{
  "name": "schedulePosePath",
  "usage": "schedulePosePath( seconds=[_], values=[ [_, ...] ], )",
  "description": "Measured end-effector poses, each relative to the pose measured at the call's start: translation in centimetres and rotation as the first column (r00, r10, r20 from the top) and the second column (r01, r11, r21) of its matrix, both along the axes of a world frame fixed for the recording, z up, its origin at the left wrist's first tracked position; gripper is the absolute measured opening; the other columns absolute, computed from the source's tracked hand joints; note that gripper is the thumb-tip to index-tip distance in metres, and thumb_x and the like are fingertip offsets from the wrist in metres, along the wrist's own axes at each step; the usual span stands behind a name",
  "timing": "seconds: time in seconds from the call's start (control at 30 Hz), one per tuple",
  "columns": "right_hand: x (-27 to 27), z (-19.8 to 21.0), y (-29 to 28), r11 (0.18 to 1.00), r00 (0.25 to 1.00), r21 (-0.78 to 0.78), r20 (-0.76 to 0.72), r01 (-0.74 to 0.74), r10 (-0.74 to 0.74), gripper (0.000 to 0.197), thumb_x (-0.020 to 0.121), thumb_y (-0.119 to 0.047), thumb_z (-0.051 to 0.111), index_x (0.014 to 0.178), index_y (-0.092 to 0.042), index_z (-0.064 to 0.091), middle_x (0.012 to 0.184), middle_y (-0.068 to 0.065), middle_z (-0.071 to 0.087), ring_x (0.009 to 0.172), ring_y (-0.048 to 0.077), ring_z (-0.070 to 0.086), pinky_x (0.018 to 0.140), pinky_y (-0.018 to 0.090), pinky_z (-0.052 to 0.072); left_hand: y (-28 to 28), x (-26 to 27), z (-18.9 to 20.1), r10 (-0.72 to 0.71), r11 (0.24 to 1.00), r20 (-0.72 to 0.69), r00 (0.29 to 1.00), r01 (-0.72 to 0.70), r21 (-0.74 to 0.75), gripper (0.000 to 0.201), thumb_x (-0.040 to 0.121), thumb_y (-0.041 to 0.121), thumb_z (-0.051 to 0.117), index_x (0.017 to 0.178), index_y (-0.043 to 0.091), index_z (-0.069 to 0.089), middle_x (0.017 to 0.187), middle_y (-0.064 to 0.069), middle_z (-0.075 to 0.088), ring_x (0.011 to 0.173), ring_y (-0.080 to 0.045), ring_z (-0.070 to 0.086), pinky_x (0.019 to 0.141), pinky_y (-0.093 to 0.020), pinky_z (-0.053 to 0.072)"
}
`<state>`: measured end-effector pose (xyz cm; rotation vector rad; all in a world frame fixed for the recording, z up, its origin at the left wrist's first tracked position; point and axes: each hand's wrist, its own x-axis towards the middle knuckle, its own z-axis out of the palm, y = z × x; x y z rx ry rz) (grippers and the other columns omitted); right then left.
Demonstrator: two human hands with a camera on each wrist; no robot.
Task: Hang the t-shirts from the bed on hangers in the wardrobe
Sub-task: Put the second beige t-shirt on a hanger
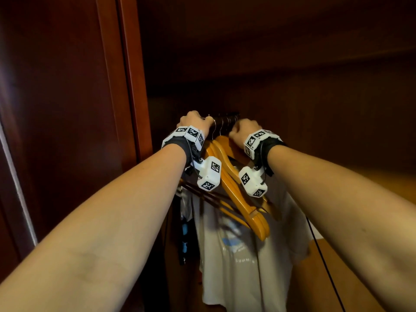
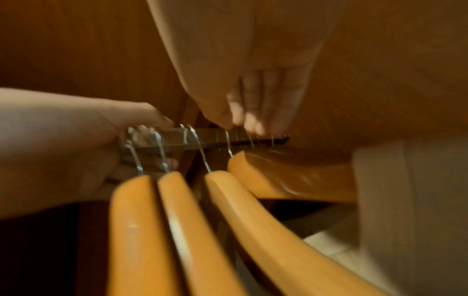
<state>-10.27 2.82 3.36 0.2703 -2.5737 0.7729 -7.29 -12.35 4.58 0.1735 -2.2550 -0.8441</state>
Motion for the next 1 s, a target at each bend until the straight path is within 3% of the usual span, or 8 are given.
schedulePosePath(
  seconds=[0.17,0.3,0.4,0.47,0.53,0.67,0.8,1.0],
  values=[
    [1.3,-0.2,-1.1,0.987,0.981,-0.026,0.109,-0.161,0.163,0.019,0.093,-0.029,0.063,0.096,-0.012,0.068,0.094,0.011,0.072,0.084,0.026,0.072,0.081,0.044,0.060,0.1,0.3,-0.5,0.012,0.996,-0.021,1.000,-0.010,0.085,0.047,0.091,0.051,0.058,0.113,0.010,0.059,0.110,-0.010,0.060,0.098,-0.028,0.058,0.071,-0.034,0.038],
    [2.2,-1.3,-1.7,0.985,0.966,0.104,0.234,-0.138,0.111,0.039,0.091,-0.041,0.063,0.110,-0.007,0.063,0.098,0.013,0.072,0.088,0.031,0.072,0.083,0.047,0.059,0.4,0.8,-0.6,0.012,0.997,-0.002,1.000,-0.012,0.073,0.042,0.090,0.050,0.060,0.108,0.012,0.058,0.102,-0.007,0.059,0.086,-0.024,0.054,0.069,-0.035,0.039],
    [2.8,-1.9,-2.1,0.963,0.961,0.230,0.268,-0.138,0.074,0.033,0.091,-0.038,0.063,0.118,-0.019,0.055,0.110,0.014,0.068,0.096,0.035,0.069,0.087,0.050,0.057,0.5,1.2,-0.7,0.027,0.999,0.009,1.000,-0.027,0.046,0.038,0.091,0.048,0.058,0.107,0.014,0.059,0.097,-0.005,0.057,0.085,-0.025,0.056,0.069,-0.035,0.041],
    [2.7,-2.3,-2.4,0.959,0.959,0.258,0.280,-0.119,0.044,0.052,0.086,-0.044,0.067,0.130,-0.023,0.051,0.118,0.012,0.066,0.101,0.035,0.067,0.088,0.051,0.056,0.5,1.4,-0.8,0.035,0.999,0.012,0.999,-0.036,0.037,0.037,0.091,0.049,0.058,0.106,0.015,0.060,0.097,-0.005,0.058,0.084,-0.024,0.055,0.069,-0.034,0.039],
    [2.0,-2.7,-2.5,0.963,0.958,0.237,0.280,-0.126,0.056,0.057,0.081,-0.050,0.069,0.130,-0.026,0.050,0.119,0.008,0.065,0.101,0.034,0.068,0.086,0.051,0.057,0.4,1.5,-0.9,0.035,0.999,0.015,0.999,-0.036,0.030,0.038,0.091,0.050,0.057,0.107,0.015,0.061,0.098,-0.005,0.060,0.084,-0.024,0.056,0.069,-0.035,0.040],
    [2.8,-2.4,-2.2,0.972,0.961,0.193,0.265,-0.136,0.082,0.026,0.083,-0.050,0.064,0.091,-0.031,0.050,0.110,0.008,0.065,0.093,0.033,0.069,0.083,0.050,0.058,0.4,1.6,-0.8,0.032,0.999,0.020,0.999,-0.032,0.038,0.040,0.091,0.050,0.058,0.110,0.016,0.063,0.101,-0.006,0.062,0.086,-0.025,0.058,0.069,-0.035,0.043],
    [2.8,-2.4,-1.8,0.978,0.981,0.193,0.188,-0.075,0.038,0.045,0.090,-0.054,0.055,0.120,-0.021,0.059,0.113,0.010,0.064,0.098,0.033,0.065,0.090,0.048,0.055,0.8,1.7,-1.0,0.062,0.997,0.004,0.998,-0.062,0.048,0.039,0.090,0.050,0.060,0.109,0.016,0.063,0.102,-0.006,0.064,0.089,-0.026,0.061,0.069,-0.035,0.043],
    [3.5,-0.9,-0.5,0.996,0.993,0.081,0.114,-0.044,0.035,0.031,0.095,-0.036,0.057,0.113,-0.011,0.063,0.111,0.013,0.063,0.095,0.033,0.064,0.086,0.042,0.054,1.0,1.6,-1.6,0.084,0.994,-0.040,0.996,-0.081,0.076,0.039,0.090,0.050,0.060,0.108,0.015,0.061,0.105,-0.009,0.064,0.098,-0.031,0.061,0.070,-0.036,0.042]
  ],
)
